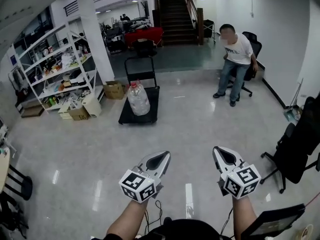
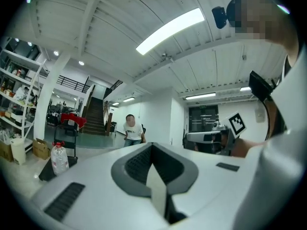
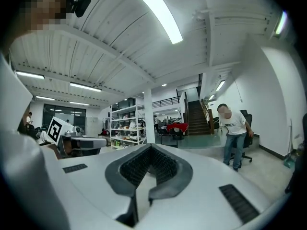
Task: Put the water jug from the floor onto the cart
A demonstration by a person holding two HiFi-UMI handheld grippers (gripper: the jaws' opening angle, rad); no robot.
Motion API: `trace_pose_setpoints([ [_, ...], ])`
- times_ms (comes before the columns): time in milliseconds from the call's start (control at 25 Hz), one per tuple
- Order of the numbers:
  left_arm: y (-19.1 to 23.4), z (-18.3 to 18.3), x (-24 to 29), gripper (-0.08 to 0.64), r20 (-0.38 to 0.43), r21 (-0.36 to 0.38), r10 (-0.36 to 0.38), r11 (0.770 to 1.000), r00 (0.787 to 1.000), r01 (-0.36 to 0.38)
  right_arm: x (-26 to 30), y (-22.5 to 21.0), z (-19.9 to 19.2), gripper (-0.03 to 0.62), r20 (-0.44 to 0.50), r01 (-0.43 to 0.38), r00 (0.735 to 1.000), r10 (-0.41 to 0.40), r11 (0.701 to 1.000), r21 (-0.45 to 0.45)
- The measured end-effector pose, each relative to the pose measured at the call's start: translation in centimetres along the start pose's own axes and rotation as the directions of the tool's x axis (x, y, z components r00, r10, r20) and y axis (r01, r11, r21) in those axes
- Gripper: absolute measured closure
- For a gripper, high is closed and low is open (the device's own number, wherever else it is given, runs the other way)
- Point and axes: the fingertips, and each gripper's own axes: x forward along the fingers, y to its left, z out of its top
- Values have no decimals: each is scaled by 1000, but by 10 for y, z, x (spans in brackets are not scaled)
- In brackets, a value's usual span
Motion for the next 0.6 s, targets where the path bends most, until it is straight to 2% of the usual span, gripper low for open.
trace_pose_setpoints([
  [360, -38, 10, 17, 558, -3, 34, -6, 999, 1000, 6, -28, -19, 1, 591, -9, 2, 1000, -2, 1000, 14],
  [600, -49, 19, 16, 558, -3, 42, 5, 999, 1000, -5, -41, -16, 10, 591, -9, -2, 1000, 2, 1000, -1],
])
